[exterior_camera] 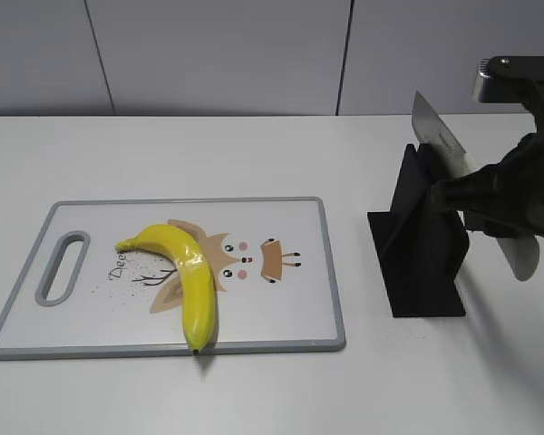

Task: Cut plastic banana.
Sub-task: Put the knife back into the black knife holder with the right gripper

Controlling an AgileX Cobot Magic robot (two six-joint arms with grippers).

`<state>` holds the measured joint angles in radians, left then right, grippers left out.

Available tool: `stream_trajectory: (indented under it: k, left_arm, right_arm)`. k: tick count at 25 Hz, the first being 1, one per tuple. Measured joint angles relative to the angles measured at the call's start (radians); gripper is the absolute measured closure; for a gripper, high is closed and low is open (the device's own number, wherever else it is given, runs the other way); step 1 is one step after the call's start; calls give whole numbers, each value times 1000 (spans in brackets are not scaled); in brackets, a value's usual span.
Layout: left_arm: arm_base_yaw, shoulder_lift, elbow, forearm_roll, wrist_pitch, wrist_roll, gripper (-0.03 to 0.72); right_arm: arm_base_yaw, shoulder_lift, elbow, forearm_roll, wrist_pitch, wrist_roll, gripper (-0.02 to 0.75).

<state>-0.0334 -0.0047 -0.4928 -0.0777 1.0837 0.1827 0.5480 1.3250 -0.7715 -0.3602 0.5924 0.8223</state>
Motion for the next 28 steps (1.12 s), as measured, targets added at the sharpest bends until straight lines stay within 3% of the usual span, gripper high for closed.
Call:
stream_trajectory:
  k: [9, 28]
  left_arm:
    - [0, 0, 0, 1, 0, 0, 214]
    - [0, 0, 0, 1, 0, 0, 215]
  right_arm:
    - [0, -63, -9, 9, -3, -7, 549]
    - [0, 79, -9, 76, 17, -38, 547]
